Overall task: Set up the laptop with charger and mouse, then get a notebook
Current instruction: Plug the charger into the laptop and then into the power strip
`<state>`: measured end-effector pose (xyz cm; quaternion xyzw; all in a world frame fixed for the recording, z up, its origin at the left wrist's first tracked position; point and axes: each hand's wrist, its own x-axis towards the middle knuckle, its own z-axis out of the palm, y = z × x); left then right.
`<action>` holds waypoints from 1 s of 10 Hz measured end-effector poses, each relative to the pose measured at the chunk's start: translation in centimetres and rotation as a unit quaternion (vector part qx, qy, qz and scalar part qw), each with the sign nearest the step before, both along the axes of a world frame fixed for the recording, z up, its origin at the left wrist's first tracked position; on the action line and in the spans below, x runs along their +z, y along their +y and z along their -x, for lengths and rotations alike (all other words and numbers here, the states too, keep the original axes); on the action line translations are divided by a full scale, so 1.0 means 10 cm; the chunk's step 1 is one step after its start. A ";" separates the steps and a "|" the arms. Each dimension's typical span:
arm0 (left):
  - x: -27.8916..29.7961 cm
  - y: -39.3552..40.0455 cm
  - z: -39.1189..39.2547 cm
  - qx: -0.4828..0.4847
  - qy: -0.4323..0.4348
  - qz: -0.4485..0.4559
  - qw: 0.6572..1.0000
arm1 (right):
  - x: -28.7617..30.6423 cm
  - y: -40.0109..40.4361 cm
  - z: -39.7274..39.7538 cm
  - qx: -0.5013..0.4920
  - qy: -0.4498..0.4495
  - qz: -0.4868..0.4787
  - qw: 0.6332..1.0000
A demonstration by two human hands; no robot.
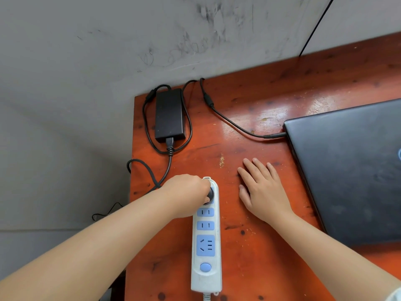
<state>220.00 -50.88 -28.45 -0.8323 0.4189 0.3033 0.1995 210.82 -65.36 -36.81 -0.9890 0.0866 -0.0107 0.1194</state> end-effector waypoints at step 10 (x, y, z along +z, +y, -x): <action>0.15 -0.17 0.23 0.038 -0.088 -0.062 0.993 | 0.62 -0.15 0.59 -0.025 0.051 -0.078 0.995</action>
